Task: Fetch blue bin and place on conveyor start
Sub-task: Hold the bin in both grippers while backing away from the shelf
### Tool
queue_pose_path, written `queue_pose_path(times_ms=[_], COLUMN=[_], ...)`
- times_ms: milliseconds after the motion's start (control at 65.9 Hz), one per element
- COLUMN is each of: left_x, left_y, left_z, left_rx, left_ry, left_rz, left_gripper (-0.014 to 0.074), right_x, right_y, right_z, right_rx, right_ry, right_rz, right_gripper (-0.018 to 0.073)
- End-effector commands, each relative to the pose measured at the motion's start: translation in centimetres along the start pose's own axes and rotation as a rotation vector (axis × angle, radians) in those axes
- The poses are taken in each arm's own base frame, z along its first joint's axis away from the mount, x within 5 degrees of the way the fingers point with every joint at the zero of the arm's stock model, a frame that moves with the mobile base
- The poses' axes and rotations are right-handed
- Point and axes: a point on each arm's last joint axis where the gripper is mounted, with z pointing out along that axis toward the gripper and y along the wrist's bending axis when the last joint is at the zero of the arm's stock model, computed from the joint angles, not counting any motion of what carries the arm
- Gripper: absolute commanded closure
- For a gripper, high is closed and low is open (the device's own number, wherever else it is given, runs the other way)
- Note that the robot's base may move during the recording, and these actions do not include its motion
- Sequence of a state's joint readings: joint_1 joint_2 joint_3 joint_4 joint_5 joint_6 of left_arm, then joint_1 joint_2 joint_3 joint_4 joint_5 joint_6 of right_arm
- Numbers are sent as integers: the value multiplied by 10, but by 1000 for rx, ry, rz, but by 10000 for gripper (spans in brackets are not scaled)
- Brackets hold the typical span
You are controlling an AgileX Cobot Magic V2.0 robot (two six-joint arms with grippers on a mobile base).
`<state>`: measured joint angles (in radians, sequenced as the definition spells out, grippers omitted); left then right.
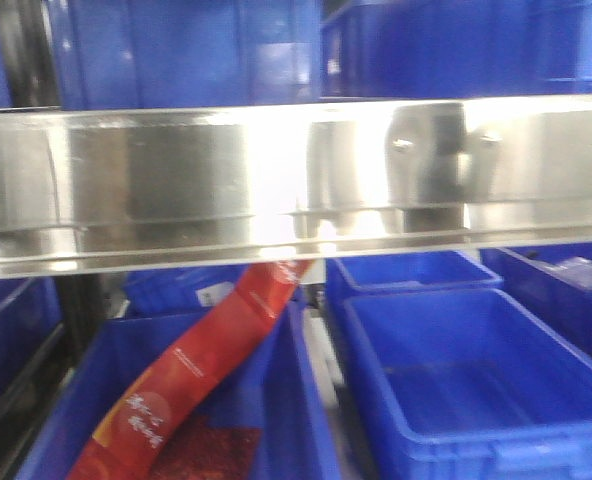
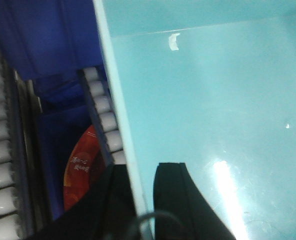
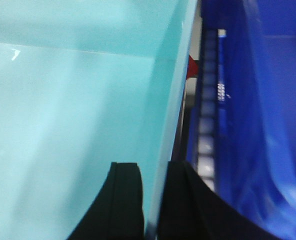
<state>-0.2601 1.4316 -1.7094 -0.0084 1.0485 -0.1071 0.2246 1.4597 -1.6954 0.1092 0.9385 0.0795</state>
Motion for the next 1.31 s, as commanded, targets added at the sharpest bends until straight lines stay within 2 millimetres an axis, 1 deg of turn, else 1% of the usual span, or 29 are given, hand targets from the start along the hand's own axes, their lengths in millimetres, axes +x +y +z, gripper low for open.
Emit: queue_pose_path(times_ms=[0, 1290], left_x=[-4, -4], left_y=[1, 1], left_z=[-9, -9], left_rx=[-14, -14], left_ry=[-50, -50], left_rz=[31, 31], left_gripper=[708, 708], right_x=[-6, -6], right_y=[-3, -3], right_z=[-10, -10], right_rx=[26, 26], right_ry=[-61, -62], right_rz=[-43, -43], right_gripper=[711, 711])
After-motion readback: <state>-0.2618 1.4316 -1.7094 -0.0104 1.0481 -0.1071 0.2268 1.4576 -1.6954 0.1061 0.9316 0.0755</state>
